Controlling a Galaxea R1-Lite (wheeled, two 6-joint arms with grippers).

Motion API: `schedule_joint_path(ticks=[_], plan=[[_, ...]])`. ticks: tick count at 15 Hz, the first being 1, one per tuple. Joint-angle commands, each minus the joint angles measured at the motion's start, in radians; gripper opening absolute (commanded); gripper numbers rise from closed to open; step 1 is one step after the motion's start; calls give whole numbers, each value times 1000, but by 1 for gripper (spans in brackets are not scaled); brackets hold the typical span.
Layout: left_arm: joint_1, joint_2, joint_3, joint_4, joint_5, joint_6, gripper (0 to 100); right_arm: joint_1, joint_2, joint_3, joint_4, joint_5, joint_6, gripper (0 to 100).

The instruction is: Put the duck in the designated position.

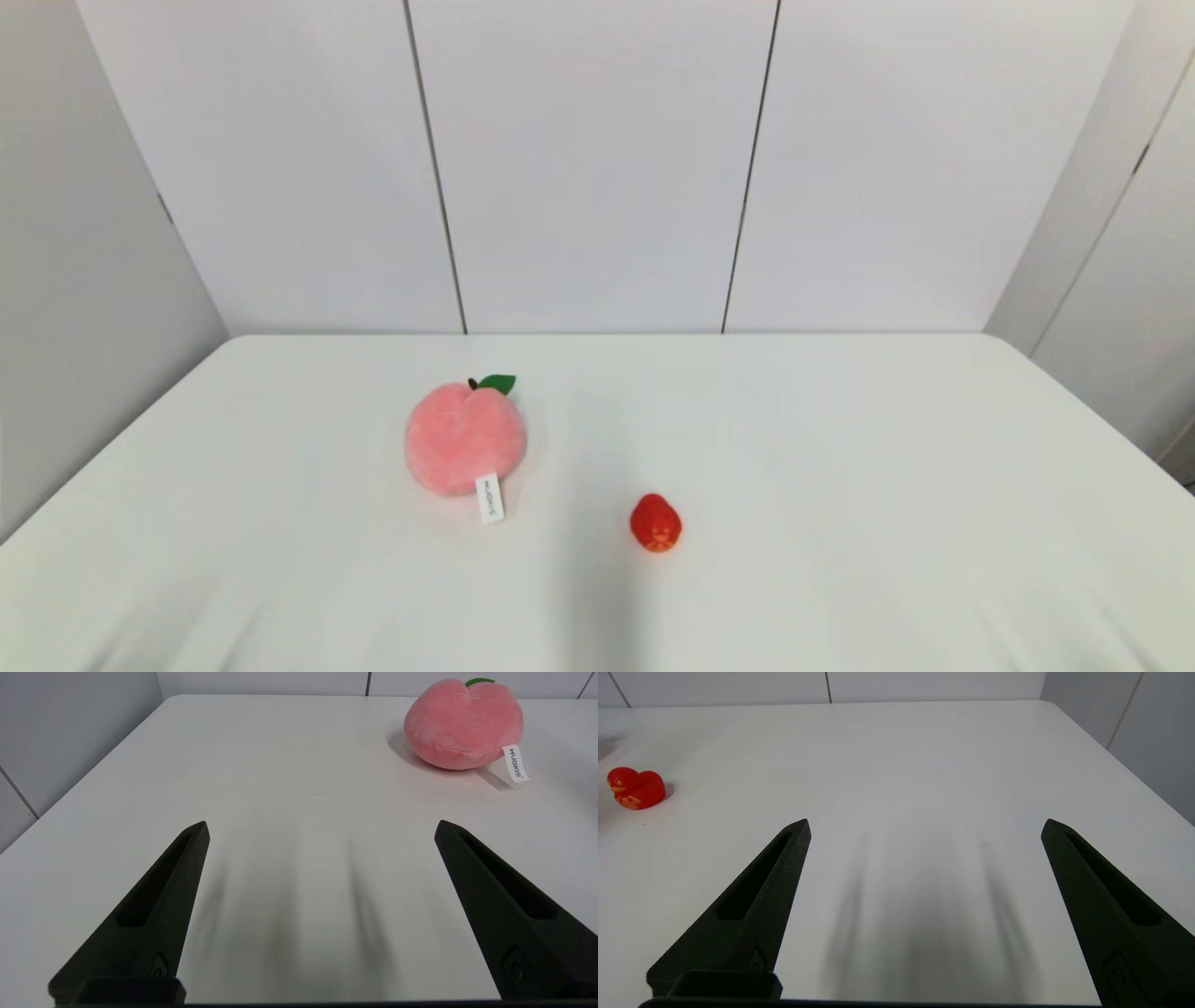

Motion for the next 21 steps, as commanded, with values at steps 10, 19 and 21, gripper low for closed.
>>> schedule_joint_path(ticks=[10,19,21], plan=[[-21,295,-268,0,-8,143,100,0,1,0,0,0,0,100],[-242,809,-716,-22,-17,292,100,0,1,0,0,0,0,100],[-331,929,-821,-45,-17,284,100,0,1,0,0,0,0,100]])
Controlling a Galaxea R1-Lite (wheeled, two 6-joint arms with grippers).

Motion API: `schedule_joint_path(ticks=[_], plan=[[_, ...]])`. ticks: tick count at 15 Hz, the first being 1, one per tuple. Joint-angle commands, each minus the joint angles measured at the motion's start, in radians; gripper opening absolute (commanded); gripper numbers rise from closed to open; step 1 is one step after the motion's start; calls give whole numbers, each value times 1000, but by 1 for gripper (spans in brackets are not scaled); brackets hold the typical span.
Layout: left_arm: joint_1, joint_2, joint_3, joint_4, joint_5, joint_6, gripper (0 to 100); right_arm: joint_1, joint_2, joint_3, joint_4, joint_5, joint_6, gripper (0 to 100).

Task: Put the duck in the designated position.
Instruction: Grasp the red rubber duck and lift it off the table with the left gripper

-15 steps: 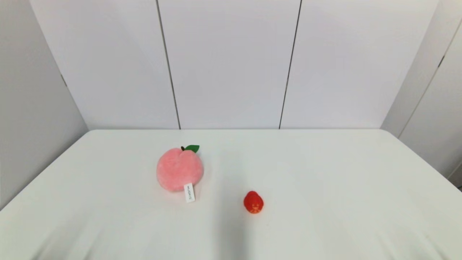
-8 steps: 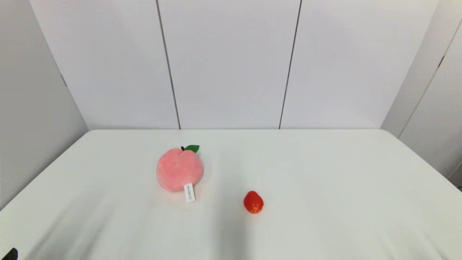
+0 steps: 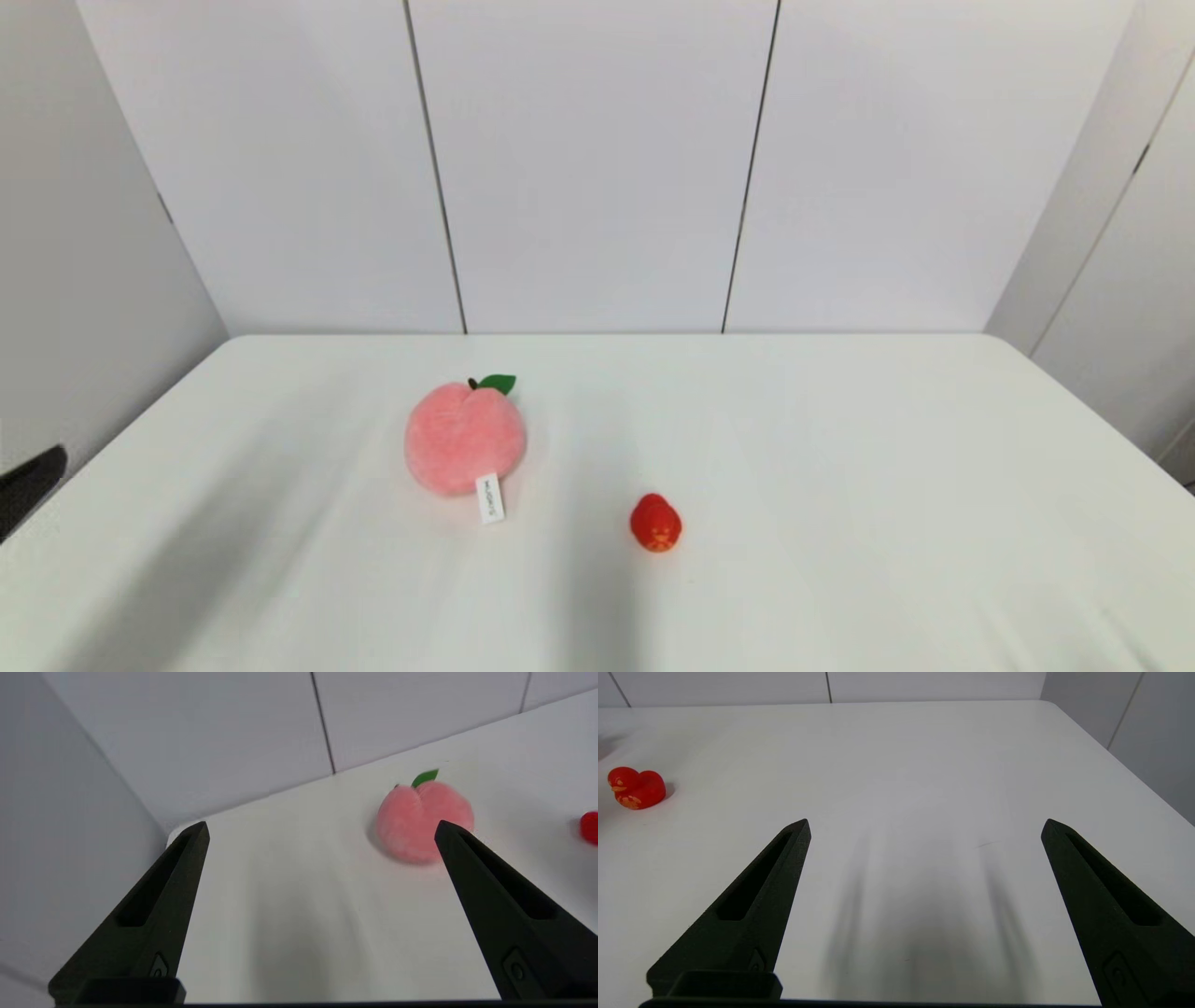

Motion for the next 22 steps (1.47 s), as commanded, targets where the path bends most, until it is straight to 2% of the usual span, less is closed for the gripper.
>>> schedule_joint_path(ticks=[1,5,8,19,22], plan=[[-179,335,-252,-52,-2,2,100,0,1,0,0,0,0,100],[-341,467,-361,-195,-4,-7,100,0,1,0,0,0,0,100],[-455,425,-330,-202,1,-8,100,-1,1,0,0,0,0,100],[-518,444,-272,-216,-2,19,100,0,1,0,-2,0,0,100],[-519,525,-286,-216,-4,145,100,0,1,0,0,0,0,100]])
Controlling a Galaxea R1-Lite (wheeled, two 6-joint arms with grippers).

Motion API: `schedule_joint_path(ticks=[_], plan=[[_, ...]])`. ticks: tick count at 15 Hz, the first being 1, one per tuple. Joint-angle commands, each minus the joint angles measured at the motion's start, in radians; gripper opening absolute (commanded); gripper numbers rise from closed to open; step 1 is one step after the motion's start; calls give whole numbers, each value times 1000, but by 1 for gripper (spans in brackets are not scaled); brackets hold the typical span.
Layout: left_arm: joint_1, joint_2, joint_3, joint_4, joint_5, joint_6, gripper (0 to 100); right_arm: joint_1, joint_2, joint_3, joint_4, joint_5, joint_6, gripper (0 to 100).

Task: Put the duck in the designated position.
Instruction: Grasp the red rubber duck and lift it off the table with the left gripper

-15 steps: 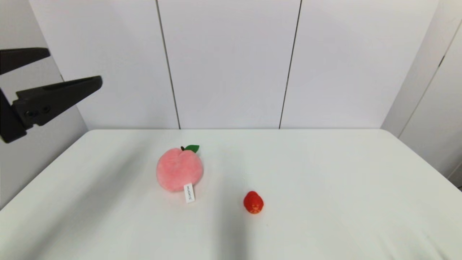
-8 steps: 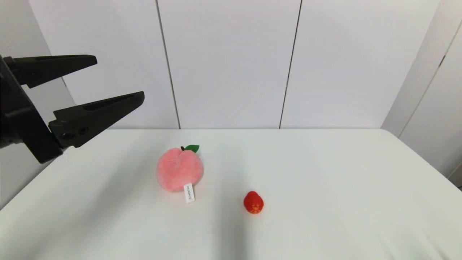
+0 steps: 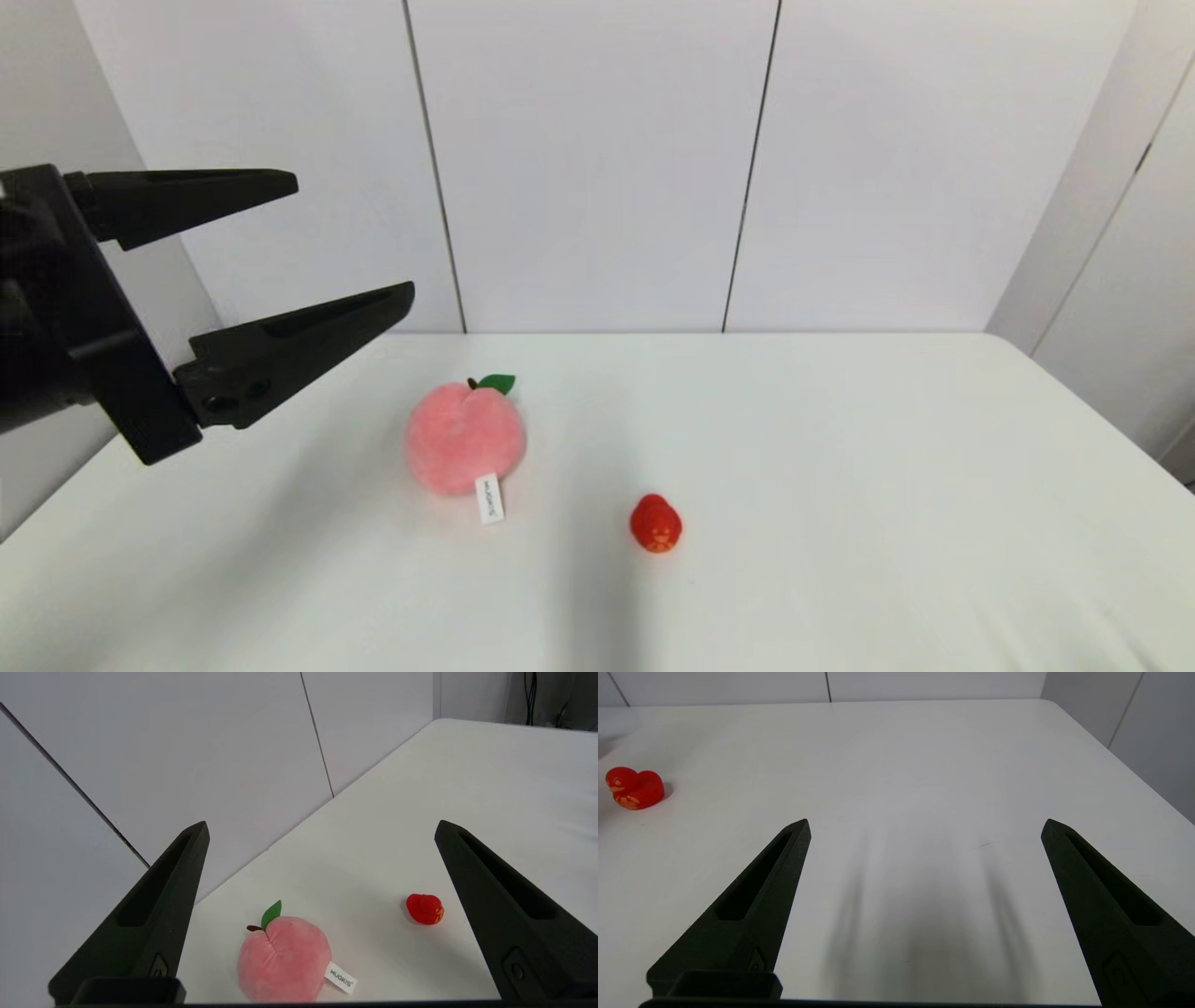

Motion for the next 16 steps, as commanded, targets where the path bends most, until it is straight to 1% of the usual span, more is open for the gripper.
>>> schedule_joint_path(ticks=[1,3,5,8,11,12,15,16], plan=[[-2,104,-29,-3,-1,140,100,0,1,0,-1,0,0,100],[-3,192,-76,-3,-10,214,100,0,1,0,0,0,0,100],[-29,238,-87,-2,-51,246,100,-1,1,0,0,0,0,100],[-98,351,-81,-11,-79,214,100,0,1,0,0,0,0,100],[-166,462,-79,-92,-102,48,100,0,1,0,0,0,0,100],[-174,498,-81,-135,-102,-18,100,0,1,0,0,0,0,100],[-170,604,-67,-279,-100,-118,100,0,1,0,0,0,0,100],[-170,629,-52,-319,-97,-174,100,0,1,0,-1,0,0,100]])
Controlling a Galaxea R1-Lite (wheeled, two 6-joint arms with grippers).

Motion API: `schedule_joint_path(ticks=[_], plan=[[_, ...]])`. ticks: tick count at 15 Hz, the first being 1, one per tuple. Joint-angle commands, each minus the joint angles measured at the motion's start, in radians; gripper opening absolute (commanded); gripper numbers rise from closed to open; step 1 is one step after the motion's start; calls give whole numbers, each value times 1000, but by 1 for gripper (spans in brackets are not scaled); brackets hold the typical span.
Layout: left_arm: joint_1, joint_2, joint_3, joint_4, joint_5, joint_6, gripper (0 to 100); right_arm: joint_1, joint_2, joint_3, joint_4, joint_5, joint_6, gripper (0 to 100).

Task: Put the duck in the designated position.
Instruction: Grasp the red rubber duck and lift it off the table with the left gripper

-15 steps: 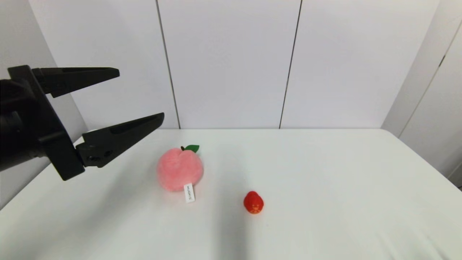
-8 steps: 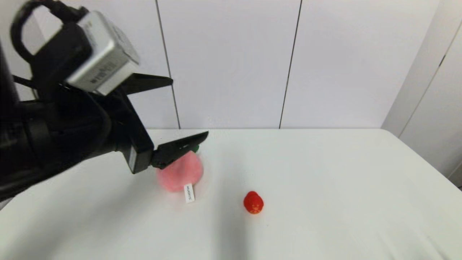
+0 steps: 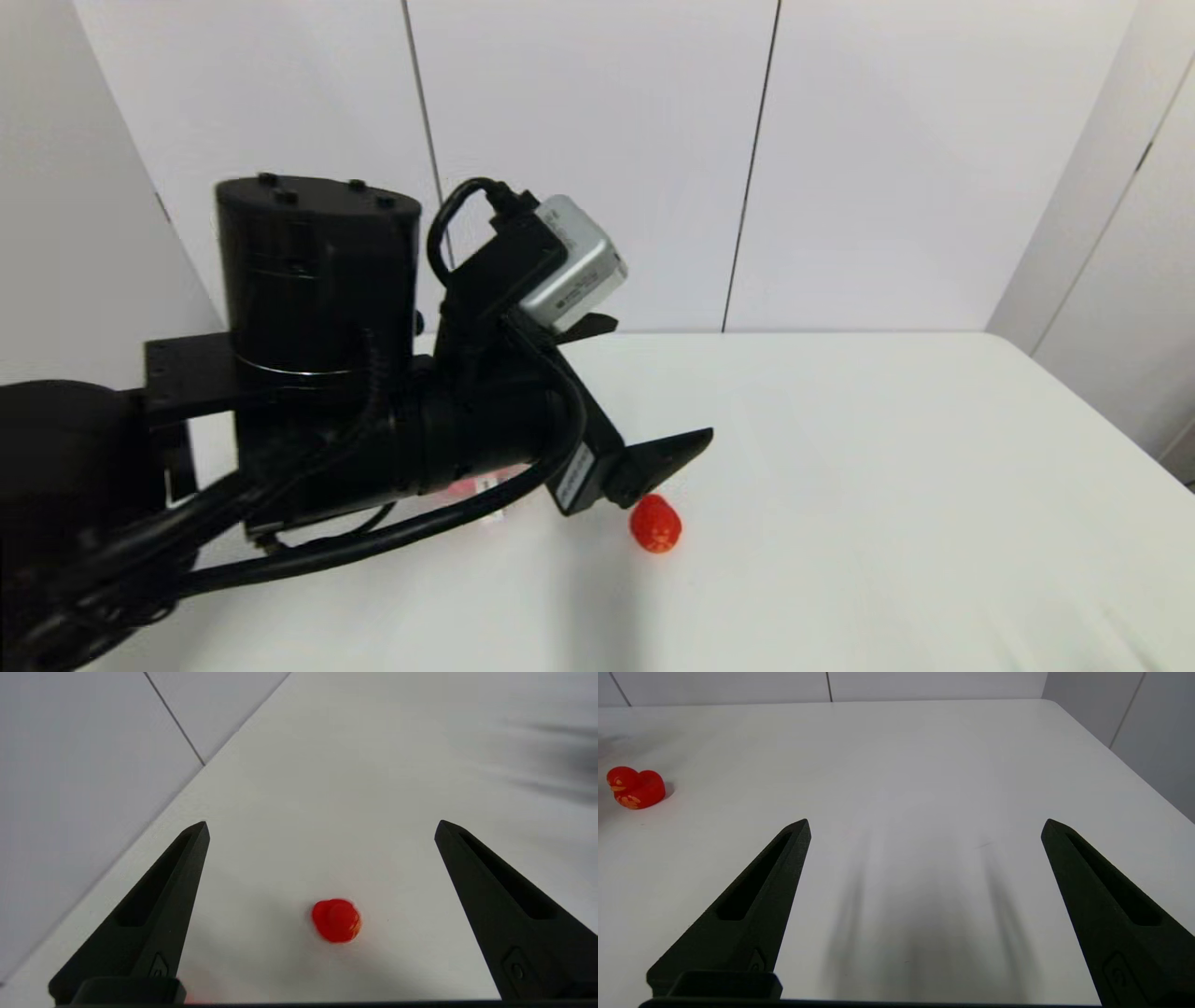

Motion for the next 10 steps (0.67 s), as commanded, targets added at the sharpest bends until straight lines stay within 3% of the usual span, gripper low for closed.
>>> schedule_joint_path(ticks=[1,7,10], plan=[[-4,158,41,-183,7,-167,100,0,1,0,-1,0,0,100],[84,207,207,-350,-28,-193,100,0,1,0,-1,0,0,100],[127,210,324,-450,-218,-193,100,0,1,0,0,0,0,100]])
